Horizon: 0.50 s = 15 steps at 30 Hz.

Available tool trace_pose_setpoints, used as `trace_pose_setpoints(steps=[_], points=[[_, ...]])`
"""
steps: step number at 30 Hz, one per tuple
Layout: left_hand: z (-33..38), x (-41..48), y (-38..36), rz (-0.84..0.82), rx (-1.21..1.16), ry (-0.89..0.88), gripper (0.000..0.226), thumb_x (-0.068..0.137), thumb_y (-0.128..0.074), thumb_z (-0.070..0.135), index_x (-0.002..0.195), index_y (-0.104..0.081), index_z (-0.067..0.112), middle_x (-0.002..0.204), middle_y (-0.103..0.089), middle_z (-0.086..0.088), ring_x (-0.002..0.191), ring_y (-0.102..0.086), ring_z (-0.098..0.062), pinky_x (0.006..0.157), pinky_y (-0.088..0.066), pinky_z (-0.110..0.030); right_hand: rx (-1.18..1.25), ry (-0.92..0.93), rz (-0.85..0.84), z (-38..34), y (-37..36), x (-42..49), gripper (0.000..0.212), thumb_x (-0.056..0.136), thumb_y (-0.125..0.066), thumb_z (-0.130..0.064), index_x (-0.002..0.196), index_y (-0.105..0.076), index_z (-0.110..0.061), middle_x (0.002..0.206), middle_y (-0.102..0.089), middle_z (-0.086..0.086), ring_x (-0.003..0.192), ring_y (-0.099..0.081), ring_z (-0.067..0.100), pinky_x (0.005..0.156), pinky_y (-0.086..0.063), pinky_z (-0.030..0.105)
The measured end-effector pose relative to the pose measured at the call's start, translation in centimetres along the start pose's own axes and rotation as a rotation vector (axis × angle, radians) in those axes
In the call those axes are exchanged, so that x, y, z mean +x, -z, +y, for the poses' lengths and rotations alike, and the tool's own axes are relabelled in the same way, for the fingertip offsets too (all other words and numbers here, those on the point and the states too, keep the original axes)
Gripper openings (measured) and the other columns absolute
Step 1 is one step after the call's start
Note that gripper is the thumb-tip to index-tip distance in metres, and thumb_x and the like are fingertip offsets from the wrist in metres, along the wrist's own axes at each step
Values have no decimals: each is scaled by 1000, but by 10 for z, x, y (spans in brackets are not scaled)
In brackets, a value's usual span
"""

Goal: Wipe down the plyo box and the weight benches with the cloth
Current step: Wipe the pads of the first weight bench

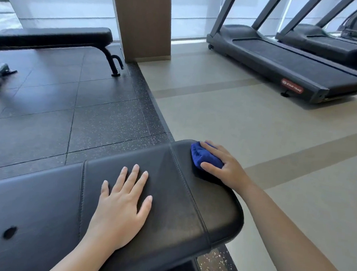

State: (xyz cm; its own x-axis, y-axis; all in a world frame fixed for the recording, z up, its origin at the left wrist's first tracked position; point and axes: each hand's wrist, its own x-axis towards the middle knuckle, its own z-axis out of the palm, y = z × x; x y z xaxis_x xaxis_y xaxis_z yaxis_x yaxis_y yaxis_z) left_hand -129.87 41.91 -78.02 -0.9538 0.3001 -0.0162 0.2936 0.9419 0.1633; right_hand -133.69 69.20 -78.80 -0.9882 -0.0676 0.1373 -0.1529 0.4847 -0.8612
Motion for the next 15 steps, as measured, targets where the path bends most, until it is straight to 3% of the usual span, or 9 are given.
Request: trace_pose_setpoints(steps=[6, 12, 15], points=[[0, 5, -1, 38, -58, 10, 83, 67, 11, 63, 145, 1, 39, 147, 17, 21, 134, 22, -1, 113, 4, -39, 191, -44, 58, 9, -2, 18, 49, 75, -62, -35, 124, -52, -36, 131, -51, -8, 119, -45, -5, 97, -31, 5], [1, 4, -1, 33, -34, 17, 82, 68, 9, 63, 145, -2, 38, 147, 15, 20, 134, 20, -1, 113, 2, -40, 418, -58, 78, 17, 5, -60, 63, 66, -64, -45, 126, -54, -28, 133, -52, -15, 121, -48, -3, 93, -37, 8], [1, 3, -1, 27, -38, 12, 80, 69, 8, 64, 144, -2, 39, 147, 14, 20, 134, 20, -1, 113, 1, -40, 447, -82, 54, 21, 6, -49, 62, 67, -66, -43, 126, -55, -27, 133, -53, -15, 122, -48, -1, 94, -38, 11]])
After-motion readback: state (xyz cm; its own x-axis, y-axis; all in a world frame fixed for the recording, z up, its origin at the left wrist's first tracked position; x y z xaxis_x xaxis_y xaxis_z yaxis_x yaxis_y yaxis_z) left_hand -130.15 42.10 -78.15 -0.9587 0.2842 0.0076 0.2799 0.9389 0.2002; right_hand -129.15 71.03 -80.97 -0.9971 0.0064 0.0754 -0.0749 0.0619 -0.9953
